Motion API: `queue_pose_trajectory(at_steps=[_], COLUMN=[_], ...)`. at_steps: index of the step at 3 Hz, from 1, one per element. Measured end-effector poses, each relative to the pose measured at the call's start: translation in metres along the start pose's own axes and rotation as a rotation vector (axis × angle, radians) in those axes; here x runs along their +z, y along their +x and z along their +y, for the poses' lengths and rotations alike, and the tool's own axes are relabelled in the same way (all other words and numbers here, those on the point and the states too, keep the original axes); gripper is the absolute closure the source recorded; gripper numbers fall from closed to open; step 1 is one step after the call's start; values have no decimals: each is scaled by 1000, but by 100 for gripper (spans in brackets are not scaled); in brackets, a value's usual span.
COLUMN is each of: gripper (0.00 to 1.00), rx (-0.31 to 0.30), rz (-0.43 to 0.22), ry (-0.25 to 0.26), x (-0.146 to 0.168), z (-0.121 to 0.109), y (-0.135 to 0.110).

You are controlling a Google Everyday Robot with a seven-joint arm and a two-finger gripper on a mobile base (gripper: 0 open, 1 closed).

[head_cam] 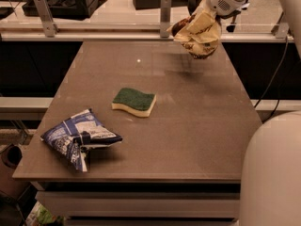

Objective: Pick brown chip bag

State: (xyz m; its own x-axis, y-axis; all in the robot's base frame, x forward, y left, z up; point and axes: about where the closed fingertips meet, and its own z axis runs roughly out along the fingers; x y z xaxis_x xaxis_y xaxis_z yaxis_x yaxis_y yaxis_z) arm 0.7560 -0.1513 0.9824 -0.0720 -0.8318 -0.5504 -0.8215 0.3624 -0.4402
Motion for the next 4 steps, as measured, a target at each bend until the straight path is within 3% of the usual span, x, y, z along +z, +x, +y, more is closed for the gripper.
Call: queue_pose_trajectory(at_steps=[2, 4], gripper=[100, 100], rx=[-73, -113], rz=[-166, -187], ry=[14, 53], x=[-31, -61], z=[-14, -21], y=[-31, -53])
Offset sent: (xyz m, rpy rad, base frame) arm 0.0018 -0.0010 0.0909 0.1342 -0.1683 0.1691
